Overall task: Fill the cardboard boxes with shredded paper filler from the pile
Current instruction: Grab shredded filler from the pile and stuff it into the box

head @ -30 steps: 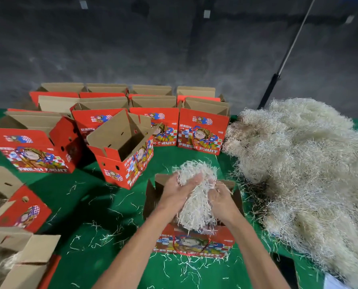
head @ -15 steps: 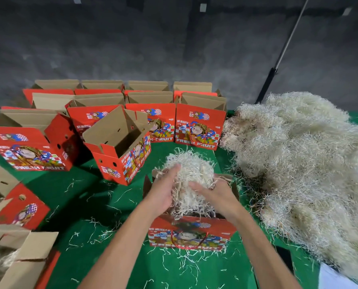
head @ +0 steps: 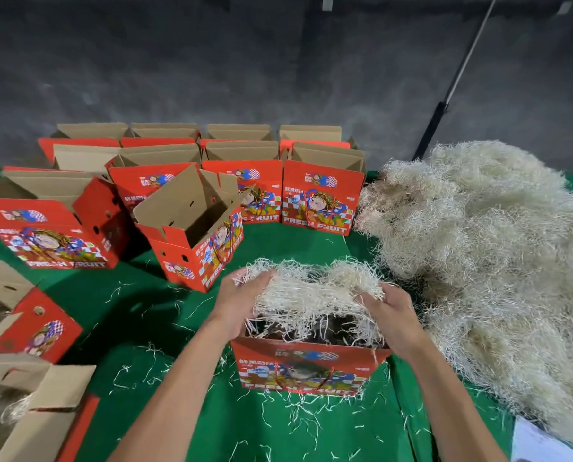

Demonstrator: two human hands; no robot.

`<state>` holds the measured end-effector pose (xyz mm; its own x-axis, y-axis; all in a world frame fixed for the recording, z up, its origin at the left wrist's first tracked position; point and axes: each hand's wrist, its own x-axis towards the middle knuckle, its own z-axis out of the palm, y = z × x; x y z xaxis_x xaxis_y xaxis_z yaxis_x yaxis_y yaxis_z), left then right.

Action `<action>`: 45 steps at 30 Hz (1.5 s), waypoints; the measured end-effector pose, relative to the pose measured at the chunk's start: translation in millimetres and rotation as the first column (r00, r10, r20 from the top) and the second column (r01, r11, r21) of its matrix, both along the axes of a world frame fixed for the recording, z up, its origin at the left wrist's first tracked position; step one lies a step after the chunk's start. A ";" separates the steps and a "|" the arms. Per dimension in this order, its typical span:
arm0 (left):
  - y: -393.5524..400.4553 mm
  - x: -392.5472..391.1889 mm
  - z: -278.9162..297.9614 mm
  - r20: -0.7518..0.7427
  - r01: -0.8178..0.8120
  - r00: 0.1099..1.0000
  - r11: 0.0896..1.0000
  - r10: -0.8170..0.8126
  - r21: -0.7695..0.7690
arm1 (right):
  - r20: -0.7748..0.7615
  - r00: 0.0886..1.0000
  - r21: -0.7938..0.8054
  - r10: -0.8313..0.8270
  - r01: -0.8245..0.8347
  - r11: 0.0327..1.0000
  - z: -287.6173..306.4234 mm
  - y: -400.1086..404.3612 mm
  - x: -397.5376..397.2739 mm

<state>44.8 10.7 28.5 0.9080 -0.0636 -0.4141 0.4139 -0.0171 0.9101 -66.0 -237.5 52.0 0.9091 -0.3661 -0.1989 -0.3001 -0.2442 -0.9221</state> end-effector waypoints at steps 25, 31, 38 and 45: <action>34.3 -6.0 9.4 -0.031 0.436 0.864 0.714 -0.503 0.548 | -0.004 1.000 -0.215 0.017 -0.018 0.976 -7.0 -17.8 -9.0; -12.4 -7.2 50.4 0.279 0.442 0.712 0.720 -0.645 0.535 | 0.131 0.967 -0.334 0.219 -0.165 0.928 22.4 6.6 7.0; -36.2 -5.9 36.1 0.436 0.331 0.757 0.861 -0.487 0.387 | 0.148 0.944 -0.200 0.295 -0.264 0.944 20.6 24.8 25.7; -16.8 6.2 22.4 0.288 0.336 0.862 0.896 -0.417 0.292 | 0.169 0.980 -0.047 0.106 -0.100 0.994 1.7 18.5 27.6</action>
